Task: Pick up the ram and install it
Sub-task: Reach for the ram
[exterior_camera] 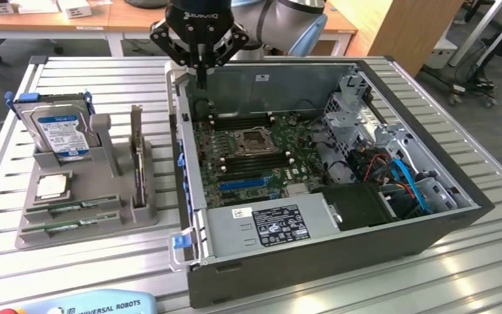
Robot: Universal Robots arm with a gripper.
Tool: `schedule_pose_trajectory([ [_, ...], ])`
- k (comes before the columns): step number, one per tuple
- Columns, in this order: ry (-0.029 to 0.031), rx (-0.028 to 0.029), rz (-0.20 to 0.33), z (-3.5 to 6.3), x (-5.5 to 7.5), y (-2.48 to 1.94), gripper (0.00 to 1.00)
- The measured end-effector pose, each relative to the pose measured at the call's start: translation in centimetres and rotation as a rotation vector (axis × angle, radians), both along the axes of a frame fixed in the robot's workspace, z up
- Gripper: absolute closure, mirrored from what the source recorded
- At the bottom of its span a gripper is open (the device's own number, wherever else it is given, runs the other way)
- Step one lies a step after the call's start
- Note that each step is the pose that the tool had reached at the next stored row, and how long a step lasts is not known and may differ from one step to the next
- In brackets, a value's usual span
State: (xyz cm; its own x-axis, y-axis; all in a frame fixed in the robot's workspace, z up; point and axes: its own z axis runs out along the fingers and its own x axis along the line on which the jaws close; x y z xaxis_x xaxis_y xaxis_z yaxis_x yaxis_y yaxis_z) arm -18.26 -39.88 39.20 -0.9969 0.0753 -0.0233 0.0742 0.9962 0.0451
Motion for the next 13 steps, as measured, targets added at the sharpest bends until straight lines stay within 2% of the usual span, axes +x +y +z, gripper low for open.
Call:
schedule_pose_trajectory([
  [6, 0.0001, -0.0001, 0.0, -0.04, -2.1, 0.0, 0.9],
  [13, 0.0001, 0.0, 0.0, -0.13, -3.8, 0.0, 0.9],
])
